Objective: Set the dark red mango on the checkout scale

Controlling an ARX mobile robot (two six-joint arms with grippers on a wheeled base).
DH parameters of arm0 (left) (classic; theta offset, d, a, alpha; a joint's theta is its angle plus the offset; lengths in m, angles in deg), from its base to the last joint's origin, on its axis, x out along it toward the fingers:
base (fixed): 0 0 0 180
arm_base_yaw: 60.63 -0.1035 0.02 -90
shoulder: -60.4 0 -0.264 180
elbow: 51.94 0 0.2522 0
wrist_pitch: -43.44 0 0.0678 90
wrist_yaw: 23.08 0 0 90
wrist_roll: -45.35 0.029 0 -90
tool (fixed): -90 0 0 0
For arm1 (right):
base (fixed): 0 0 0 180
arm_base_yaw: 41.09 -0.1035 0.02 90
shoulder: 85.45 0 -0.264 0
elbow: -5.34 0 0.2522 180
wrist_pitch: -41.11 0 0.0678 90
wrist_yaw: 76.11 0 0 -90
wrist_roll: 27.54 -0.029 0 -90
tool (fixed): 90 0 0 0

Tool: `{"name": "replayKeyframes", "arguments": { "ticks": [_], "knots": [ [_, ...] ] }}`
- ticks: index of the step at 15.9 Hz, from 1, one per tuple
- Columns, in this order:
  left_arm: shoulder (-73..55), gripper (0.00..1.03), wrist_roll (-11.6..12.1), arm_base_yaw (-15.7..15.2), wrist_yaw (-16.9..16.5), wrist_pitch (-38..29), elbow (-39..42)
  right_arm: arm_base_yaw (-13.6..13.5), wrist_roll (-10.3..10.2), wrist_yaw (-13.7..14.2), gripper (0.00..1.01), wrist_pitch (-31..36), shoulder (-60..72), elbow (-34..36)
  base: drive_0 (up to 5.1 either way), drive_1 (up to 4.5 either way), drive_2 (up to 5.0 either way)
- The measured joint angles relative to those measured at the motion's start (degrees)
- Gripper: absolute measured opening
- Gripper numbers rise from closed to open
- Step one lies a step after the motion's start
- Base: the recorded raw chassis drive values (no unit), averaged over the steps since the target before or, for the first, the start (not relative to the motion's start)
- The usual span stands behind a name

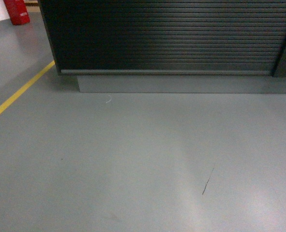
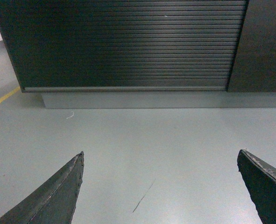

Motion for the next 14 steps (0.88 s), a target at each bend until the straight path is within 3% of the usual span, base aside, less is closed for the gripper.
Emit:
{"name": "replayKeyframes", "arguments": {
  "ticks": [14],
  "knots": [
    [0.0,0.98,0.0,0.0,0.0,0.1,0.0,0.0,0.0,0.0,0.98,0.0,0.0,0.0,0.0,4.38,-4.3]
  ]
}}
